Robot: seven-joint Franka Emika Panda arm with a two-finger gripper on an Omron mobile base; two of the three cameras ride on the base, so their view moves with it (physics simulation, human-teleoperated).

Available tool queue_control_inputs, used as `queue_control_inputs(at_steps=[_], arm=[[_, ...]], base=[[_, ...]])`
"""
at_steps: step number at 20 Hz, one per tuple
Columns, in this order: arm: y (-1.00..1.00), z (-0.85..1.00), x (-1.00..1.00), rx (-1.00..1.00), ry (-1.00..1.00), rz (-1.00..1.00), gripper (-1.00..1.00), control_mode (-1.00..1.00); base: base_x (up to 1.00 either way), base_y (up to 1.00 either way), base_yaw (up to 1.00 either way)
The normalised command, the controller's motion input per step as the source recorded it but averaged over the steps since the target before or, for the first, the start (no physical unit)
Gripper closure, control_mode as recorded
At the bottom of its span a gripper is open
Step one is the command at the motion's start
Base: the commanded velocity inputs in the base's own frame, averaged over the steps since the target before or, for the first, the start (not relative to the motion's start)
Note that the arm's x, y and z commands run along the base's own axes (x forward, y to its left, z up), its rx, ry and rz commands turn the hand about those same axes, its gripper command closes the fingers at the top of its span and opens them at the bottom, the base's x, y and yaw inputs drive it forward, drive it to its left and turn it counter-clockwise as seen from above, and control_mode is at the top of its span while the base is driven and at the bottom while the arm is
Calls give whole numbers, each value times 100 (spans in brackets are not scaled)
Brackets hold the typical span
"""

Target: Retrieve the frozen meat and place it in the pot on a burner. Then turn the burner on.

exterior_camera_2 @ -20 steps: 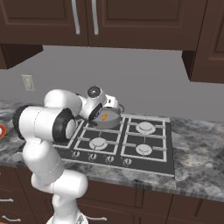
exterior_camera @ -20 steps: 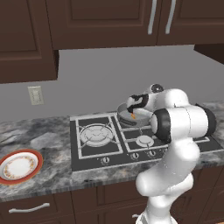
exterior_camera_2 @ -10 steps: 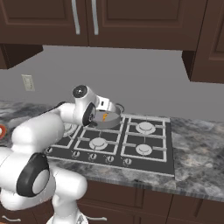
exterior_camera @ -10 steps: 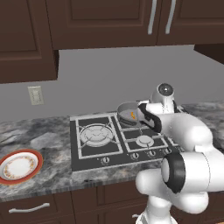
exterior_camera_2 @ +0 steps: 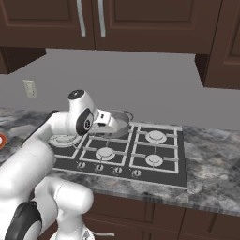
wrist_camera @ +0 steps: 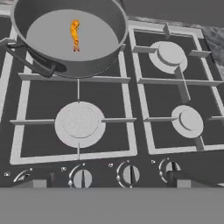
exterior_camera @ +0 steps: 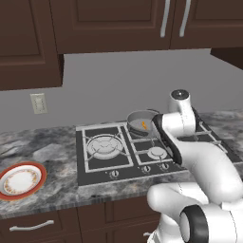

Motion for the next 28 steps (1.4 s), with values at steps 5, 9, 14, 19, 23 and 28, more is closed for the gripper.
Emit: queue_control_inputs(at_steps=[5,9,14,19,23,28], arm=[[0,56,-14,0,37,-3,-100,-100],[0,-11,-9,1,0,0,-100,-100],[26,-37,-33,11,0,0,-100,-100],[54,-37,-27,17,0,0,-100,-100],[13,-24,-4,7,-2,0,-100,-100],[-1,-39,4,-2,0,0,-100,-100]], base=[[0,0,0],[0,0,0],[0,0,0],[0,0,0],[0,0,0],[0,0,0]])
